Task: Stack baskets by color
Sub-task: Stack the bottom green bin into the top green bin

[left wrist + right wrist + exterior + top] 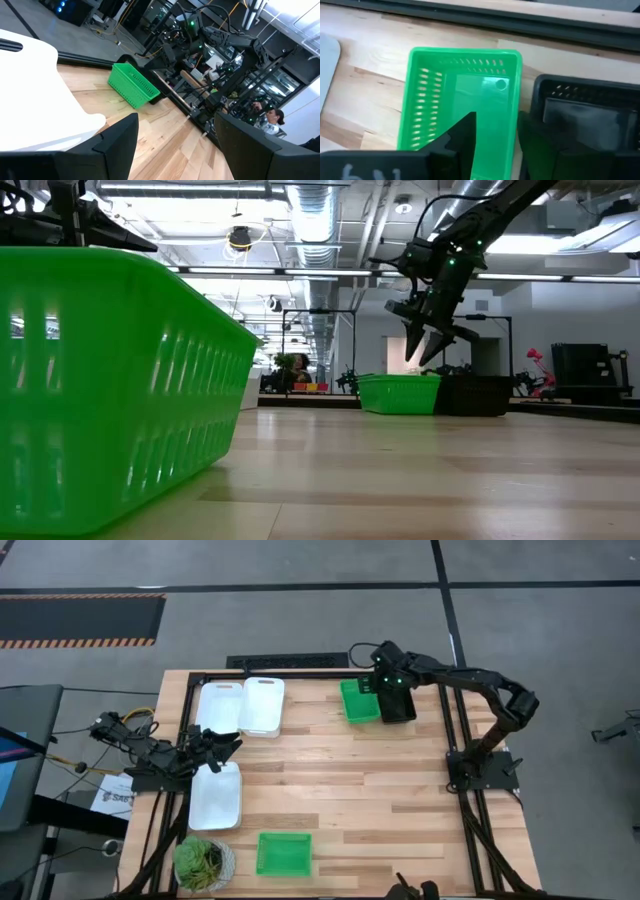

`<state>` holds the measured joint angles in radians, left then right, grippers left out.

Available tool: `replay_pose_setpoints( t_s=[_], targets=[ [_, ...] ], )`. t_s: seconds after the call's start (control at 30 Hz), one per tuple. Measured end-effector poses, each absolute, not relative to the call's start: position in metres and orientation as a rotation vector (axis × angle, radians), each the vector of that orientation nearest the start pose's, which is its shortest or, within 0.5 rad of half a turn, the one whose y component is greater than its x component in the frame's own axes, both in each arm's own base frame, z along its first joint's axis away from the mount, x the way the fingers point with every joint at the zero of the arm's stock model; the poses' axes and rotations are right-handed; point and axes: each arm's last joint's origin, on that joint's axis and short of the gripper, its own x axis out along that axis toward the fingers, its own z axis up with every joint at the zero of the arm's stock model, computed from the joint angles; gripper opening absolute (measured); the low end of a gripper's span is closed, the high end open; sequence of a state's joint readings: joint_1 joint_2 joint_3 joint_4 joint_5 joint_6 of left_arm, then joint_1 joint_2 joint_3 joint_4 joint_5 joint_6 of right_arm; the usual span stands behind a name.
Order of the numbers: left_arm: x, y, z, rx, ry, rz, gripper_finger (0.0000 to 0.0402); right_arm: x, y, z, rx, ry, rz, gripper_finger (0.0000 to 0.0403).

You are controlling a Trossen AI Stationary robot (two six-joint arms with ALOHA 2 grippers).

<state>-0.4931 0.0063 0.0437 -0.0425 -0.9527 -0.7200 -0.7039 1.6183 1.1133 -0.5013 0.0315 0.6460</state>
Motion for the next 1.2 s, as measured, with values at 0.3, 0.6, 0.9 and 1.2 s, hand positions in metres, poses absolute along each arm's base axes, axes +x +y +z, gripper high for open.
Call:
replay_pose_setpoints(
  t_s=[0.3, 0.6, 0.9, 1.2],
  targets=[
    [0.084, -0.019, 0.174, -0.721, -0.166, 0.440, 0.0249, 0.266, -0.184, 0.219, 0.894, 0.823, -0.815, 0.0151],
    [0.084, -0.019, 0.174, -0.729, -0.165, 0.434, 0.0249, 0.318, -0.087, 0.221, 0.803, 0.866, -0.545, 0.0148],
    [0.085, -0.019, 0.174, -0.731, -0.165, 0.431, 0.0249, 0.368, 0.017, 0.228, 0.618, 0.590, -0.191, 0.0147],
    [0.085, -0.019, 0.174, -0.711, -0.154, 0.413, 0.0249, 0.407, 0.072, 0.193, 0.492, 0.403, 0.027, 0.0147]
  ],
)
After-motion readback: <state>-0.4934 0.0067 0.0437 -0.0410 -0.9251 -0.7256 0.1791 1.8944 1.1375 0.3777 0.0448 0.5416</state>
